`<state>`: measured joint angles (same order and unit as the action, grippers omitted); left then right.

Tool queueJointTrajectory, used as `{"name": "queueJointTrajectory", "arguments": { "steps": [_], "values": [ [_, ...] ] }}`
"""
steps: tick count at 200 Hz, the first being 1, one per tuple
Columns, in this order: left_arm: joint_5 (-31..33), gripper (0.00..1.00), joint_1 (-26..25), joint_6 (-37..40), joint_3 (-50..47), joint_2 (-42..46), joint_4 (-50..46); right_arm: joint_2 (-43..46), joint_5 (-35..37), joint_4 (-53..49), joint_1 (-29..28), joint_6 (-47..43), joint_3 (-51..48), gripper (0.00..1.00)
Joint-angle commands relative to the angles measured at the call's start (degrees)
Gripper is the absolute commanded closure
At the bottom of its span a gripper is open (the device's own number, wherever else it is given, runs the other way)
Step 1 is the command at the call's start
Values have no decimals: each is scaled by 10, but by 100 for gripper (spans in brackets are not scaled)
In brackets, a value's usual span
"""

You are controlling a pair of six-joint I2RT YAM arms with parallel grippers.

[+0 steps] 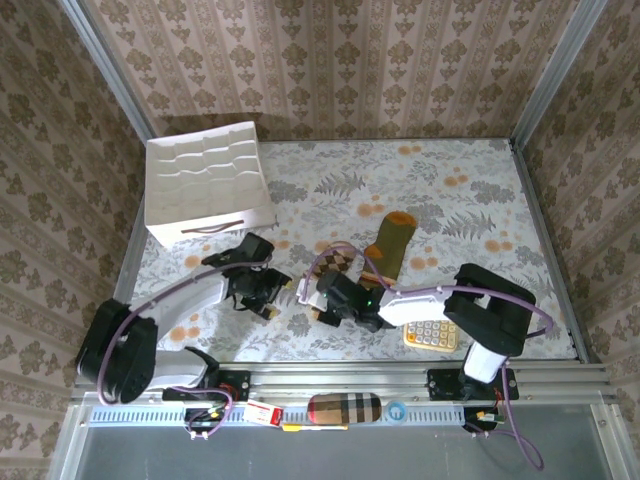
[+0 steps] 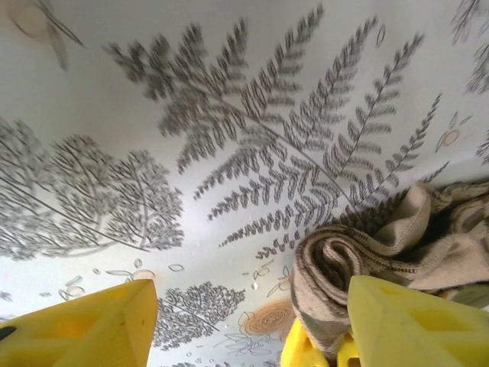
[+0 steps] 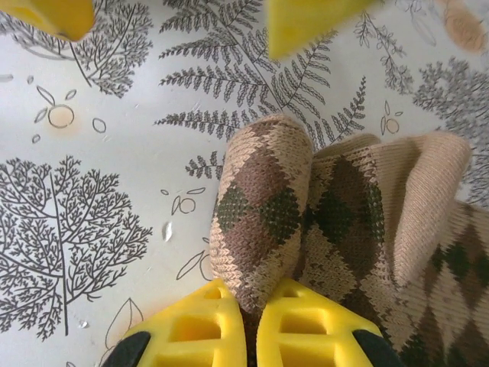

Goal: Roll the socks

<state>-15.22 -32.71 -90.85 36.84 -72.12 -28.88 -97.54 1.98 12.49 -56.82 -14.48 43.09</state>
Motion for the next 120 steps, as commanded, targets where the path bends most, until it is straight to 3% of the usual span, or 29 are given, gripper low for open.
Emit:
{"name": "queueJointTrajectory", "arguments": {
  "steps": [1, 38, 67, 120],
  "values": [
    [29, 31, 16, 21, -25, 37, 38, -32, -173, -109, 48, 65, -15, 100],
    [8, 36, 12, 37, -57, 59, 115, -67, -282, -126, 119, 107, 2, 100],
    [4, 42, -21, 13, -81, 49, 202, -103, -323, -179, 155, 120, 42, 100],
    [1, 42, -54, 7, -70, -20, 271, -153, -378, -231, 202, 138, 83, 100]
  ]
}}
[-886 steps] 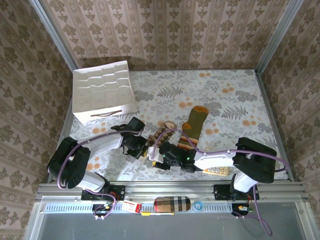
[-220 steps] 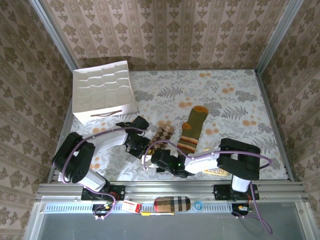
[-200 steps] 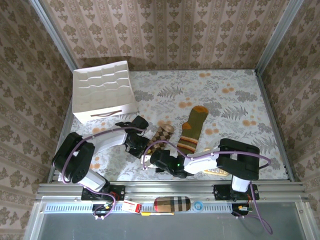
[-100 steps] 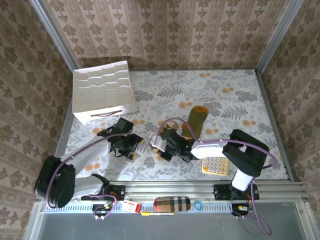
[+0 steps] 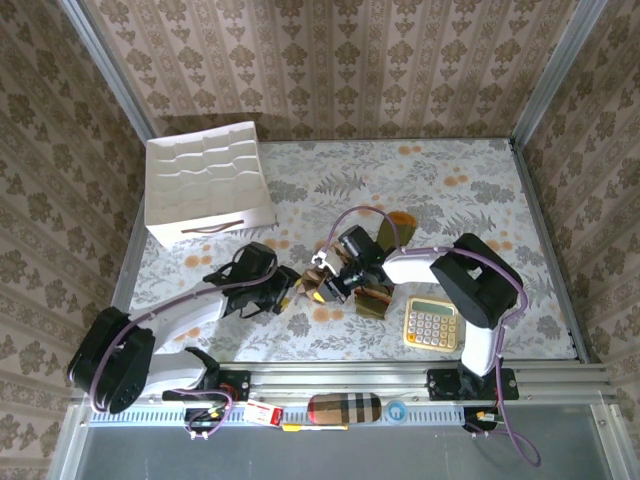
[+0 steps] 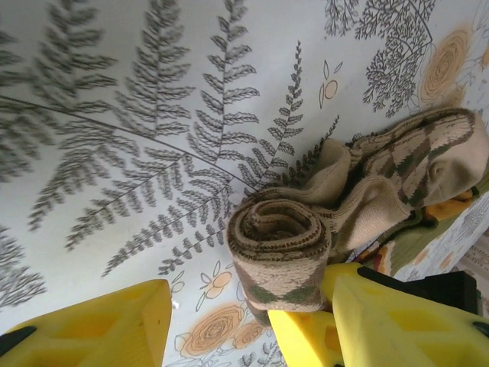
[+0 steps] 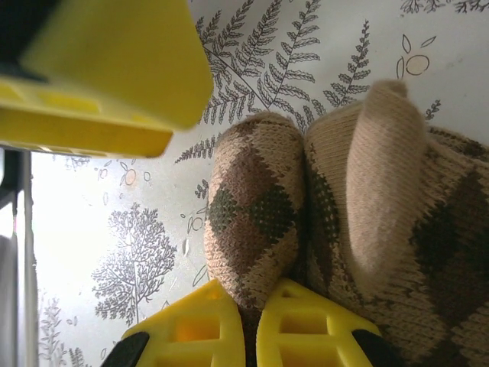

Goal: Roll the socks

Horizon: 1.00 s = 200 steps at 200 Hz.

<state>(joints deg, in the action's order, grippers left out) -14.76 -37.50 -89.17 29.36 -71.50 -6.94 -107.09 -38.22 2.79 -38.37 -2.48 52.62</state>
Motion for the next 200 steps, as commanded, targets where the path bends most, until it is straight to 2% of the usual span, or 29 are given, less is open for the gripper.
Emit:
{"name": "queueJointTrajectory", "arguments": {
  "steps": [1, 54, 78, 98, 124, 145, 162, 179, 190, 200],
  "values": [
    [-4, 42, -6, -10, 5, -27, 53, -59, 23, -134, 18, 18, -12, 100],
    [-21, 42, -17, -6, 29, -109, 105, -103, -1, -170, 38, 32, 22, 100],
    [-23, 46, -24, 0, 47, -141, 110, -114, 8, -182, 40, 33, 33, 100],
    [-29, 60, -27, 4, 59, -159, 73, -113, 21, -185, 40, 27, 37, 100],
    [-34, 100, -26, -4, 63, -162, -4, -99, 39, -189, 36, -5, 45, 99],
    [-18, 100, -18, -6, 63, -131, -112, -62, 62, -177, 20, -54, 45, 88],
    [-16, 100, -10, 3, 69, -111, -188, 18, 120, -113, -11, -96, 5, 72],
    [-24, 100, -10, 2, 72, -106, -210, 131, 242, 31, -66, -134, -95, 56],
    [-28, 100, -12, 3, 83, -114, -228, 175, 316, 94, -100, -150, -136, 50],
    [-28, 100, -13, 6, 100, -124, -252, 202, 389, 103, -136, -163, -150, 49]
  ]
}}
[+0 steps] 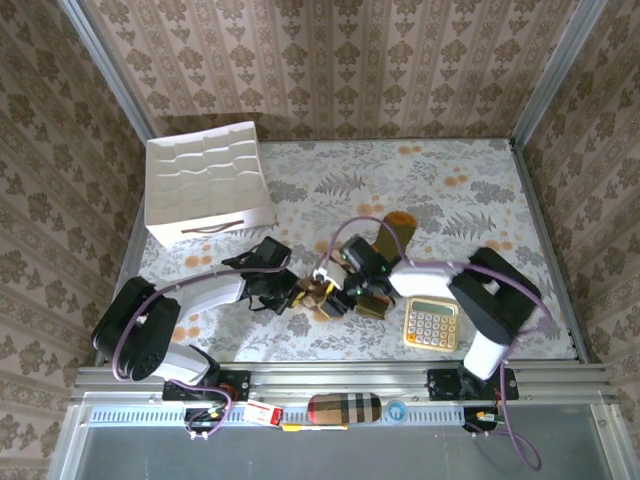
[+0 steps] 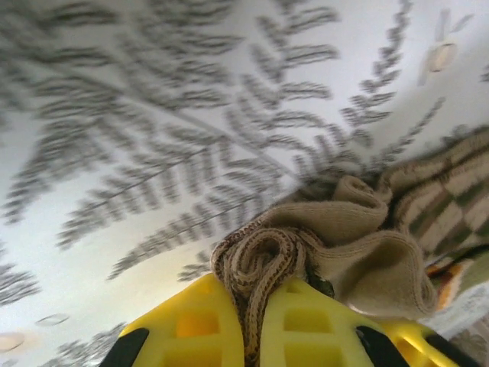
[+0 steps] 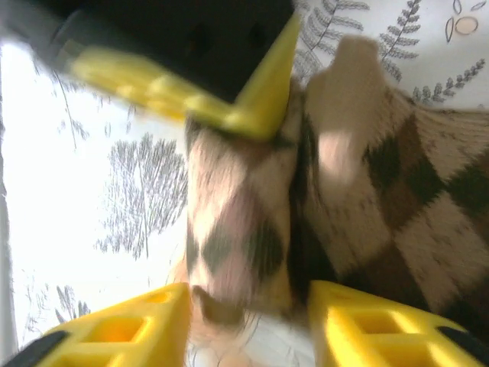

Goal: Roll the socks

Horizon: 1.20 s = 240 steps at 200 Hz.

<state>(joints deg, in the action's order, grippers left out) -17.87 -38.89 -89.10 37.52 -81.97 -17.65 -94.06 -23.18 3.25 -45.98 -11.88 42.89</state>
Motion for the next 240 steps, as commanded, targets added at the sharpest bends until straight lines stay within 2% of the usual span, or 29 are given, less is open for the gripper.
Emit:
{"name": "queueJointTrajectory", "arguments": {
  "steps": [1, 29, 56, 114, 127, 146, 151, 169, 195, 211, 240],
  "values": [
    [3, 100, 1, 6, 21, -20, -148, 73, 246, 98, -64, -69, -53, 49],
    [7, 100, 0, 17, 60, -44, -195, 72, 392, 116, -169, -103, -62, 46],
    [4, 100, 0, 27, 73, -59, -206, 15, 495, 130, -230, -151, -28, 46],
    [-7, 100, 0, 33, 71, -64, -185, -71, 530, 104, -242, -162, 41, 49],
    [-8, 100, 1, 33, 70, -62, -181, -85, 534, 84, -242, -152, 51, 56],
    [-10, 100, 7, 32, 63, -47, -170, -97, 539, 46, -242, -120, 55, 79],
    [-8, 95, 10, 32, 60, -39, -168, -98, 540, 36, -241, -108, 53, 84],
    [-4, 70, 26, 29, 46, 1, -148, -92, 507, -8, -234, -59, 42, 100],
    [-3, 38, 58, 24, 22, 58, -110, -64, 389, -24, -206, 23, -5, 100],
    [-2, 32, 73, 30, 15, 81, -102, -51, 318, 4, -187, 55, -41, 100],
    [-1, 33, 77, 34, -3, 109, -64, -39, 214, 51, -144, 99, -88, 100]
  ]
}}
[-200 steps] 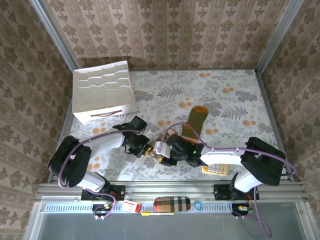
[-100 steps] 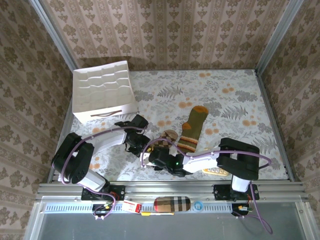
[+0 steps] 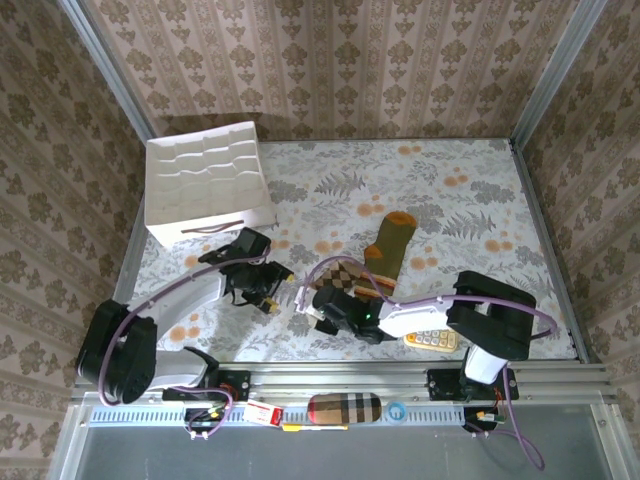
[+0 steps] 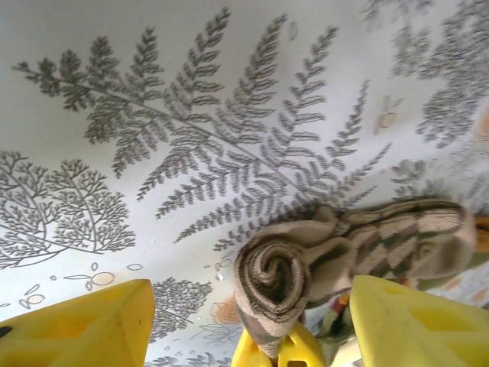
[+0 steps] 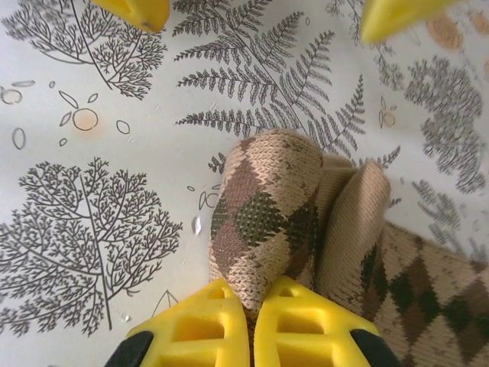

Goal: Roll the socks

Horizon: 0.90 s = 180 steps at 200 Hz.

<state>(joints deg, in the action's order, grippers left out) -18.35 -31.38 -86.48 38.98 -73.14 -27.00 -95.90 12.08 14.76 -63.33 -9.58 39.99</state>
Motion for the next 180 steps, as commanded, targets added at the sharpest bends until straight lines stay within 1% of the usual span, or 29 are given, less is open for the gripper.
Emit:
{"name": "queueJointTrajectory", "arguments": {
  "steps": [1, 15, 30, 54, 93, 109, 143, 165, 180],
  "values": [
    [3, 33, 2, 7, -18, 22, 30, -21, -141, -63, 32, 78, -60, 100],
    [2, 34, -5, 7, -25, 29, 46, -26, -201, -45, 63, 99, -72, 100],
    [5, 38, -18, 6, -30, 32, 64, -36, -262, -30, 96, 121, -81, 100],
    [8, 43, -44, -2, -42, 30, 107, -50, -313, -20, 134, 145, -91, 100],
    [18, 48, -80, 6, -39, 11, 141, -53, -344, -15, 170, 169, -107, 100],
    [15, 50, -88, 16, -33, -7, 150, -60, -349, -37, 177, 176, -92, 100],
    [9, 50, -95, 30, -33, -53, 175, -75, -353, -54, 188, 186, -73, 100],
    [9, 47, -95, 41, -22, -80, 191, -82, -356, -61, 193, 189, -67, 100],
    [6, 48, -97, 46, -14, -99, 205, -89, -354, -72, 194, 188, -62, 100]
  ]
}}
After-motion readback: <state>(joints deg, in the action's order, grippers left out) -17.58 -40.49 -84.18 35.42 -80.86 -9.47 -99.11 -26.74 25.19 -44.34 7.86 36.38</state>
